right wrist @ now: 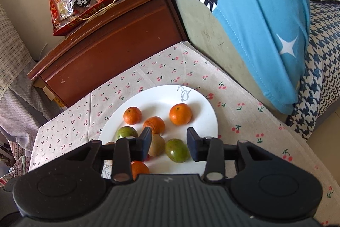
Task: Organize fruits
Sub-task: 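Lower the lime onto the plate with the right tool while the left tool places the orange, then move both open tools back to the last orange and kiwi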
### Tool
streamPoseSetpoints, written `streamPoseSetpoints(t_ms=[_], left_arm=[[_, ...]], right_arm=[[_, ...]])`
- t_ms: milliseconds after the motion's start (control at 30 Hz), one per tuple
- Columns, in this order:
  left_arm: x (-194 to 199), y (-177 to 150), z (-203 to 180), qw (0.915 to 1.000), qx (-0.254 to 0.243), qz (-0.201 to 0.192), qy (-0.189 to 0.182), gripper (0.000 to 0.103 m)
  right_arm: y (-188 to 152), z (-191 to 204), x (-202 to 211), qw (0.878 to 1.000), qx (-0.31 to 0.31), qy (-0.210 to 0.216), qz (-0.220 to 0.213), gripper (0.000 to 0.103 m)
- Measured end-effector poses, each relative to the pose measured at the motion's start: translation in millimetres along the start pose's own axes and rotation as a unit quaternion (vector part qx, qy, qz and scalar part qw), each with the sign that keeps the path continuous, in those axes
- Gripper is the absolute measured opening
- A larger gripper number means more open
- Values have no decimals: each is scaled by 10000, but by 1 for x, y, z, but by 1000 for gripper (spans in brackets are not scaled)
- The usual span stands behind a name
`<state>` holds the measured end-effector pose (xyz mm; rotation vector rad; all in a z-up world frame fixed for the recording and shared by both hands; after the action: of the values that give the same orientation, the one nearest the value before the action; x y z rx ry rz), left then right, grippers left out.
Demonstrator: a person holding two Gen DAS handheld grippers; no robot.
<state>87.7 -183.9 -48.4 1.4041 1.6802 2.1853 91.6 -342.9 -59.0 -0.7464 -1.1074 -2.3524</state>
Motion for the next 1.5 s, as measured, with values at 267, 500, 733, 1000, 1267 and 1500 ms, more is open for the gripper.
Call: streamPoseSetpoints(t_ms=[267, 500, 733, 1000, 1267, 1500], left_arm=[[23, -14, 26, 9995, 201, 117, 217, 65], [45, -25, 51, 9978, 414, 167, 488, 66], [65, -33, 68, 9954, 551, 240, 744, 66], [76, -40, 83, 9917, 573, 300, 1110, 66], [77, -58, 100, 9855, 691, 434, 1489, 66], [76, -76, 122, 9736, 1201, 649, 1831, 65]], right_arm=[[-6, 12, 0, 9998, 110, 171, 66, 40], [-19, 31, 2, 9988, 353, 314, 144, 40], [-32, 52, 4, 9966, 620, 485, 239, 40], [-42, 78, 5, 9927, 896, 759, 285, 40], [-57, 104, -7, 9869, 1139, 1051, 450, 39], [-74, 118, -30, 9807, 1361, 1190, 746, 38]])
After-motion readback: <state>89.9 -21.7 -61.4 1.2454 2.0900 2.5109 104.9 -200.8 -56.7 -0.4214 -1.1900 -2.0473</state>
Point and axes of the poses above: each gripper's, at about its wrist camera, not at the fingertips, and x roughly against the way its jaws point, z to its left, y to its top, the point moved 3 cm from there along -x, roughly the way its jaws point, and after that the axes turned 14 degrees about -x, right-handed, at the moved point
